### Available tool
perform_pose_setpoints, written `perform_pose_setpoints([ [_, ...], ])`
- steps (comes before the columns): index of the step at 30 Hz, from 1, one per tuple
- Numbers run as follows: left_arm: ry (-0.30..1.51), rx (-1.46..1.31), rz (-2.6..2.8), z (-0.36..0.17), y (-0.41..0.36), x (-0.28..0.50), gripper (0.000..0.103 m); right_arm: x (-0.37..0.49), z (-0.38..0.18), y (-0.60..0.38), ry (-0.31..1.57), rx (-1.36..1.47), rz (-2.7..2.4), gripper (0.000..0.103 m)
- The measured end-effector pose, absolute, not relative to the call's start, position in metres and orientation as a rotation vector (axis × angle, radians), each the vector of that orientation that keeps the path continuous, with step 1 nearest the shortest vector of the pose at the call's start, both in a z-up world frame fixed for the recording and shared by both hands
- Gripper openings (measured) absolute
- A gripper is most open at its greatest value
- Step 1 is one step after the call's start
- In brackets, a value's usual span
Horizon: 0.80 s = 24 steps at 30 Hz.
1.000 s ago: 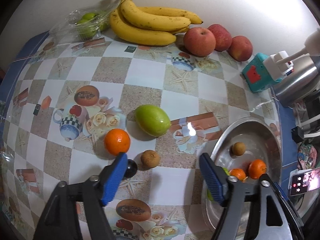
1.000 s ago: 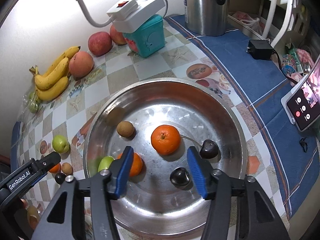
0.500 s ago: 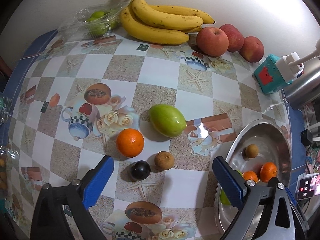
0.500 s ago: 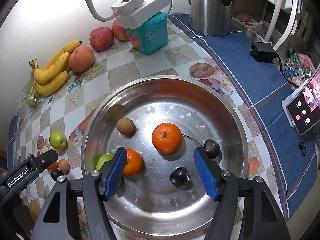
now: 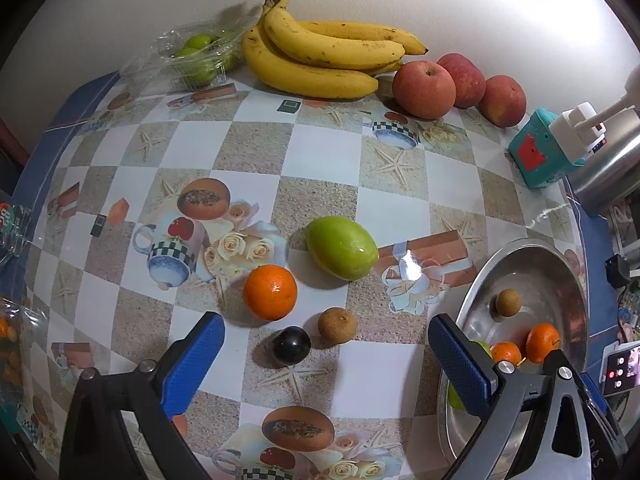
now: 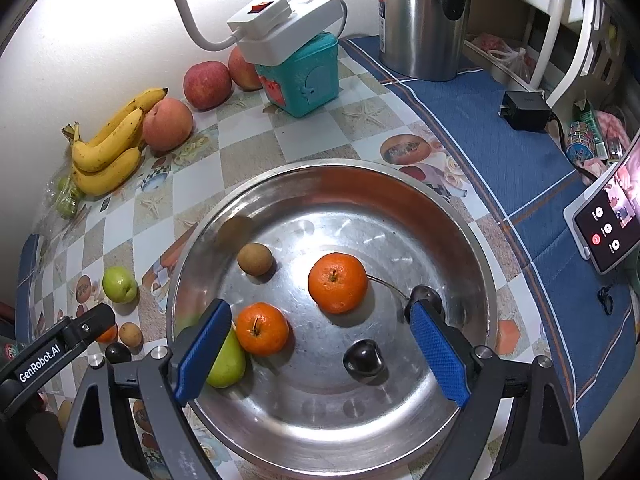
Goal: Organize fruits
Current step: 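Move both open tools back toward the fruit cluster, then lower both open tools toward the brown kiwi and dark plum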
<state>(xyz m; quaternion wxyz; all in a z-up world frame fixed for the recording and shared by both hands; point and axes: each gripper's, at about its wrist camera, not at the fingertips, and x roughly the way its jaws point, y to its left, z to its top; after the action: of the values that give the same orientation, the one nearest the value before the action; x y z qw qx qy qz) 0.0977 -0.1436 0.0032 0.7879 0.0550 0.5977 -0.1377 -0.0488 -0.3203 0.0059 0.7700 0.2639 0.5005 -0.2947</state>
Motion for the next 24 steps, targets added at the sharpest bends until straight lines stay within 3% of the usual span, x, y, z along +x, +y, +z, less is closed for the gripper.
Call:
perform_pose_setpoints([
  [24,1.248,0.100,-0.177,0.013,-0.087,0.122,0.103,-0.023,0.004,-0.292,1.091,0.533,-0.502,0.092],
])
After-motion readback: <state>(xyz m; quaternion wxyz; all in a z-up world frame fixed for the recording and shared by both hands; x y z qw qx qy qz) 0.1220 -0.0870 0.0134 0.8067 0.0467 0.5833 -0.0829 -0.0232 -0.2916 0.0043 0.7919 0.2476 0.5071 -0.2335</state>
